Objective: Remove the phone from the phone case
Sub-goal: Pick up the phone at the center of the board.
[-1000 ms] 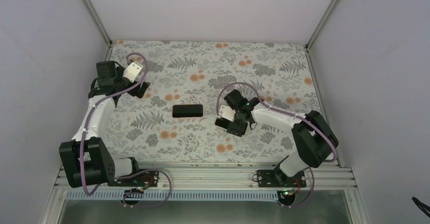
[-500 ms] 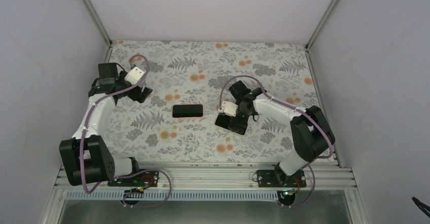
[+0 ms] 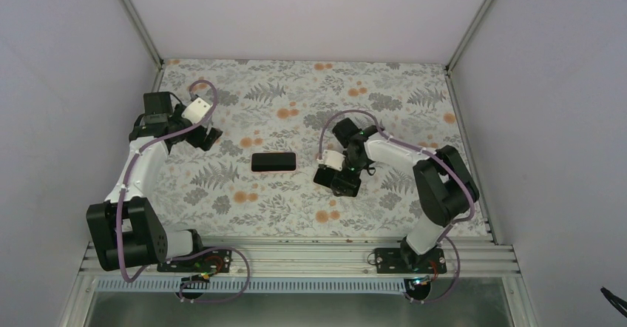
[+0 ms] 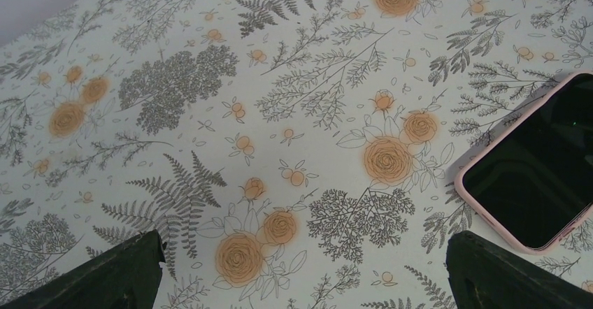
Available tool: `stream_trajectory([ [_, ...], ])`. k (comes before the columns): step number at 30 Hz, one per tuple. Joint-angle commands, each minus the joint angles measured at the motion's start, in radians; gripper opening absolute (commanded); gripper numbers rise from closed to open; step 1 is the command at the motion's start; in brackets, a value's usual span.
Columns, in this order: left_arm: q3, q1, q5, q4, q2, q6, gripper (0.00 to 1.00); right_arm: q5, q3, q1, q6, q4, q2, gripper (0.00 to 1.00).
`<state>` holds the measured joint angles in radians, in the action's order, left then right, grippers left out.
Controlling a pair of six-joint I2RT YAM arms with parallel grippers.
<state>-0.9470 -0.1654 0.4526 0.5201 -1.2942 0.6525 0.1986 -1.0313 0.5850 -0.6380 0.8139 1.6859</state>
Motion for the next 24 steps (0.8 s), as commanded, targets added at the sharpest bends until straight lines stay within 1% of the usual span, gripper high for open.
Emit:
stream_trajectory([
  [1,0.003,0.005,0.006,-0.017,-0.001,0.013,1.0,0.028,0.014,-0.029,-0.004,-0.019,0.007,1.0],
  [10,0.004,0.004,0.009,-0.025,-0.015,0.011,1.0,0.05,0.04,-0.036,-0.029,0.014,0.047,1.0],
  [14,-0.003,0.005,0.013,-0.016,-0.022,0.015,1.0,0.06,0.066,-0.032,-0.031,0.016,0.04,1.0],
  [17,-0.022,0.028,0.006,0.007,-0.022,0.001,1.0,-0.006,0.097,-0.018,-0.006,-0.021,0.039,1.0],
  [20,-0.029,0.09,-0.051,0.012,-0.003,-0.026,1.0,-0.109,0.136,0.003,0.021,-0.076,0.049,1.0],
  [24,-0.05,0.155,-0.099,0.028,-0.002,-0.044,1.0,-0.2,0.162,0.01,0.048,-0.115,0.092,0.98],
])
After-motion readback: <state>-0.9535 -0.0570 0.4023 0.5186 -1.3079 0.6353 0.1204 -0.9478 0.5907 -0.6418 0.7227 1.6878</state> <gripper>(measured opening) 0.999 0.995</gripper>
